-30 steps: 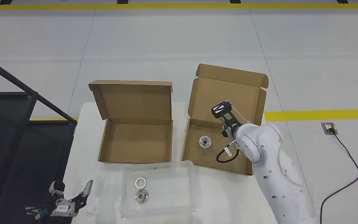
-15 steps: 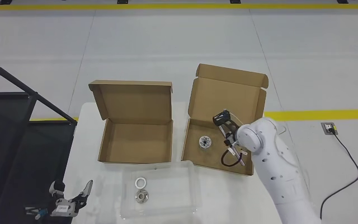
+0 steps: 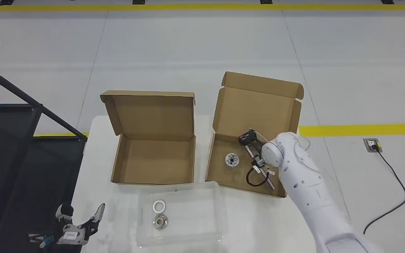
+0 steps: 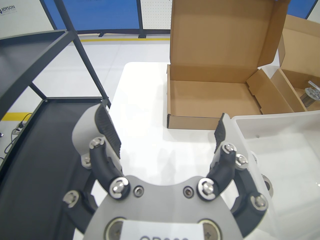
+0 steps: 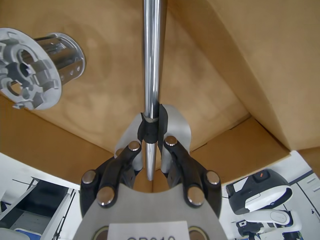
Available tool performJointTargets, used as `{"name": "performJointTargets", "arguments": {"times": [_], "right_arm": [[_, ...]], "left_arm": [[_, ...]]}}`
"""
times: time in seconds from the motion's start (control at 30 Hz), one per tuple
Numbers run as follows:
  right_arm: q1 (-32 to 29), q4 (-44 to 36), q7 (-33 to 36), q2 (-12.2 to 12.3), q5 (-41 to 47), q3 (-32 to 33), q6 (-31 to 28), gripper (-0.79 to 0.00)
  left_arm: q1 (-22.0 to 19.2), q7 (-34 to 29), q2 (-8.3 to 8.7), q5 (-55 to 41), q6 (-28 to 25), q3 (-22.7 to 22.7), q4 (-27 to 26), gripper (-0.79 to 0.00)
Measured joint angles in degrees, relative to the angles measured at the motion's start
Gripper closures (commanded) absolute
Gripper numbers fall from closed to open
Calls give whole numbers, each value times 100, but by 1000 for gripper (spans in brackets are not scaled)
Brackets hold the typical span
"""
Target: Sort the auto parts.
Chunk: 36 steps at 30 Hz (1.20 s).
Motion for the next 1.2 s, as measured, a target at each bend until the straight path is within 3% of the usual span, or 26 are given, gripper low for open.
{"name": "performJointTargets", "arguments": {"times": [0.23, 0.27, 0.3, 0.47, 0.53, 0.57, 0.63, 0.7, 0.83, 1.0, 1.2], "right_arm": [[288, 717, -245, -107, 148, -192, -82, 0], [321, 795, -292, -123, 174, -214, -89, -222], [343, 850, -330, -132, 194, -226, -93, -292], [416, 1094, -529, -163, 270, -271, -101, -468], [418, 1134, -654, -163, 295, -266, -98, -573], [413, 1131, -757, -156, 304, -252, -81, -662], [390, 1047, -911, -137, 312, -223, -72, -748], [332, 836, -1014, -101, 268, -184, -23, -785], [28, -6, -1024, 16, 165, -22, 101, -785], [-1008, -2274, -567, 238, 11, 327, 150, -785], [-2400, -4933, -253, 422, 142, 554, -516, -785]], "left_arm": [[0, 0, 0, 0, 0, 0, 0, -785], [0, 0, 0, 0, 0, 0, 0, -785], [0, 0, 0, 0, 0, 0, 0, -785], [0, 0, 0, 0, 0, 0, 0, -785], [0, 0, 0, 0, 0, 0, 0, -785], [0, 0, 0, 0, 0, 0, 0, -785], [0, 0, 0, 0, 0, 0, 0, -785], [0, 0, 0, 0, 0, 0, 0, -785], [0, 0, 0, 0, 0, 0, 0, -785], [0, 0, 0, 0, 0, 0, 0, -785], [-26, -59, -3, -12, -13, 5, -3, -785]]}}
